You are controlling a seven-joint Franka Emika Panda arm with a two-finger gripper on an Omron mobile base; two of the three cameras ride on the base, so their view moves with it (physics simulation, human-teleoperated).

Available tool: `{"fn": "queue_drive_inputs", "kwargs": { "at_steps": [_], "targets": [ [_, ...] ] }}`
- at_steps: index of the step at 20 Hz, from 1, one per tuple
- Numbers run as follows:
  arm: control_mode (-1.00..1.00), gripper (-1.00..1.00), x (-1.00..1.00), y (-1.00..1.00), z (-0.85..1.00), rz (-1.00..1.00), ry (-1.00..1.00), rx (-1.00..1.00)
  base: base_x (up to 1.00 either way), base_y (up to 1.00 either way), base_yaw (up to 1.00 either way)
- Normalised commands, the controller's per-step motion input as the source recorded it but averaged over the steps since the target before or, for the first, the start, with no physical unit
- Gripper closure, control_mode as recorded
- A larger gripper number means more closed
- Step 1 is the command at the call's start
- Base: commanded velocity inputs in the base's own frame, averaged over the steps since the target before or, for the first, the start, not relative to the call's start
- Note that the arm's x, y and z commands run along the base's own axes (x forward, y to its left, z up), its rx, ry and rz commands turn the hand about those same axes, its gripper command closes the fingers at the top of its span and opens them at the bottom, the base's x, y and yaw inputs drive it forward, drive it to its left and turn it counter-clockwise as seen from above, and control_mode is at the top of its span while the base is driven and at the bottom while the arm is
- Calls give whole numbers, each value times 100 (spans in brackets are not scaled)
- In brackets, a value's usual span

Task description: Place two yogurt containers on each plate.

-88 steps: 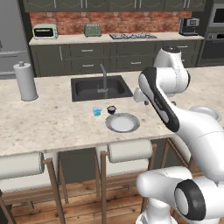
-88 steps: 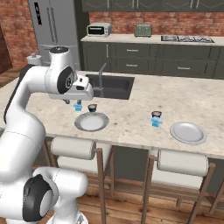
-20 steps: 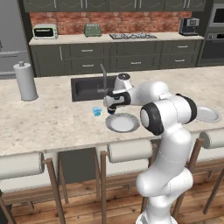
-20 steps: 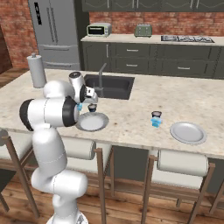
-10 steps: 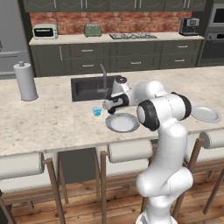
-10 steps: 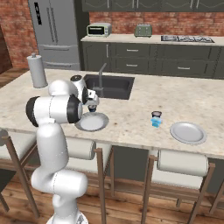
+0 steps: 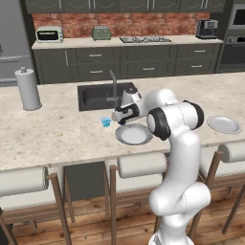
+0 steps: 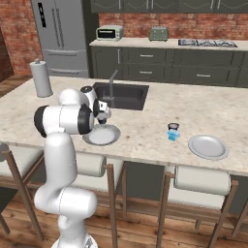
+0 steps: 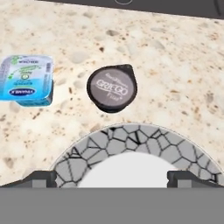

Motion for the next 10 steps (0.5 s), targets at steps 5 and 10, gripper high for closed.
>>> {"fn": "queue_drive_inputs", "kwargs": {
  "at_steps": [5, 10],
  "targets": [
    [-100, -100, 27, 0, -12, 0, 0, 0, 0, 0, 0],
    [-100, -100, 19, 0, -8, 0, 0, 2, 0, 0, 0]
  ]
}}
